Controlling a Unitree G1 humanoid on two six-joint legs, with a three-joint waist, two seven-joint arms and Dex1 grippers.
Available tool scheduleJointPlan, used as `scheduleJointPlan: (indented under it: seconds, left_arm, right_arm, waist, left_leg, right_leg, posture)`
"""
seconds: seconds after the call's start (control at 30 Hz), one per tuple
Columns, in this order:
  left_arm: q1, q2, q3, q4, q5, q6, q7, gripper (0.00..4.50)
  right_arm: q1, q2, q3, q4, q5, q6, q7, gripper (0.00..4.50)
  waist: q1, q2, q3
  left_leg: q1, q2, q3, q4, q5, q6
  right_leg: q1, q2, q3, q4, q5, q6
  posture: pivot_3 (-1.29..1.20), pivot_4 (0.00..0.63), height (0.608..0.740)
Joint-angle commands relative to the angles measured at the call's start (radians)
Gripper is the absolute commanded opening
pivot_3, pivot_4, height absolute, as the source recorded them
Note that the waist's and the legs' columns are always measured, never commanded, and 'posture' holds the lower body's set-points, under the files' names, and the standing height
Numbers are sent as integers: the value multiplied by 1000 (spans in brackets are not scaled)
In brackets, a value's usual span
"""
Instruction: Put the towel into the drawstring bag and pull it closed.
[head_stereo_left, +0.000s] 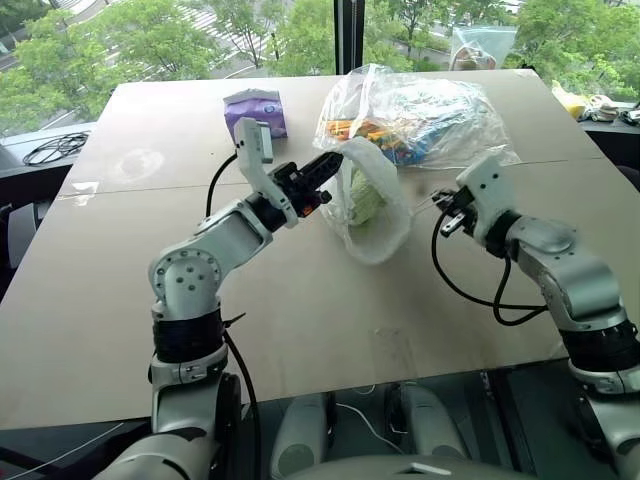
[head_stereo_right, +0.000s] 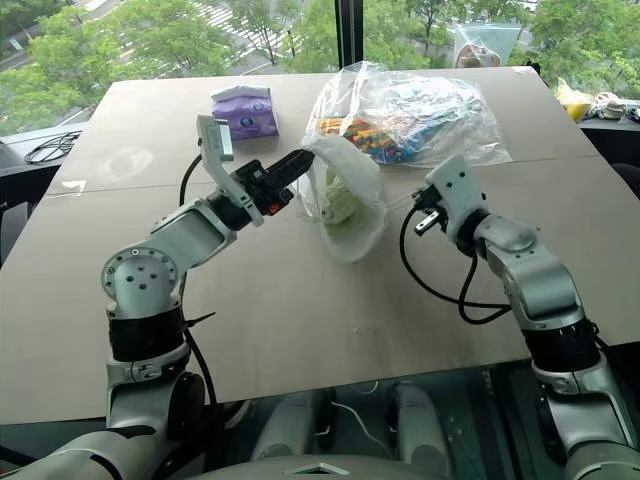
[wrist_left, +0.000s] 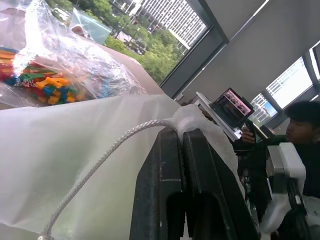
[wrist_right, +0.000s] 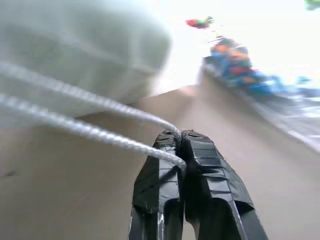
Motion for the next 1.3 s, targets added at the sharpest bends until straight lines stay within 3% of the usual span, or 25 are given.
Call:
scheduleJointPlan:
  seconds: [0.03,0.07,0.2,0.33,0.43,0.63,0.83,1.03,1.17,1.3]
  left_arm:
    - [7,4,30,-12,-29,-16,-48,0]
    - [13,8,33,-12,-27,-21,-60,0]
    - [42,35,10,-30,8,-32,-125,1147]
    - [74,57,-29,-53,76,-47,-154,3240]
    - [101,62,-33,-61,92,-54,-177,4462]
    - [123,20,15,-64,115,-140,-176,4462]
    - [161,-76,106,-119,14,-213,-132,4462]
    - [211,-119,67,-148,2,-195,-42,4462]
    - [281,-89,50,-151,-53,-122,-40,4462]
    - [362,19,8,-133,38,-118,-164,4462]
  right_arm:
    - [-86,44,-101,23,-40,-90,-115,65]
    - [-99,57,-111,21,-38,-92,-121,65]
    - [-114,70,-109,9,-46,-90,-112,0]
    - [-113,72,-104,1,-52,-86,-101,0]
    - [-113,73,-105,-2,-55,-82,-101,0]
    - [-107,75,-106,-9,-57,-74,-98,0]
    - [-100,78,-109,-12,-59,-70,-98,0]
    - [-108,82,-108,-3,-61,-75,-96,0]
    - [-114,86,-111,-2,-62,-75,-97,0]
    - [-112,89,-108,-2,-63,-75,-95,0]
  waist:
    - [-1,0,0]
    - [0,0,0]
    - [0,0,0]
    - [1,0,0]
    - [0,0,0]
    - [0,0,0]
    - [-1,0,0]
    - [0,0,0]
    - [-1,0,0]
    - [-4,1,0]
  left_leg:
    - [0,0,0,0,0,0]
    - [0,0,0,0,0,0]
    - [0,0,0,-1,0,0]
    - [-1,0,1,-1,0,0]
    - [0,0,1,-1,0,0]
    - [0,1,0,0,0,0]
    - [0,1,1,0,0,0]
    - [0,0,0,0,0,0]
    - [0,1,1,0,0,0]
    - [1,1,1,0,0,0]
  right_leg:
    - [0,0,0,0,0,0]
    - [0,0,0,0,0,0]
    - [0,0,0,0,2,4]
    - [0,0,0,-1,2,4]
    - [0,0,1,0,0,0]
    - [0,0,0,0,0,0]
    - [0,0,1,0,0,0]
    - [1,0,0,1,0,0]
    - [0,0,1,1,0,0]
    - [0,1,0,1,0,0]
  posture:
    - [0,150,740]
    - [0,150,740]
    - [0,150,740]
    - [0,150,740]
    - [0,150,740]
    - [0,150,740]
    - [0,150,740]
    - [0,150,740]
    - [0,150,740]
    - [0,150,740]
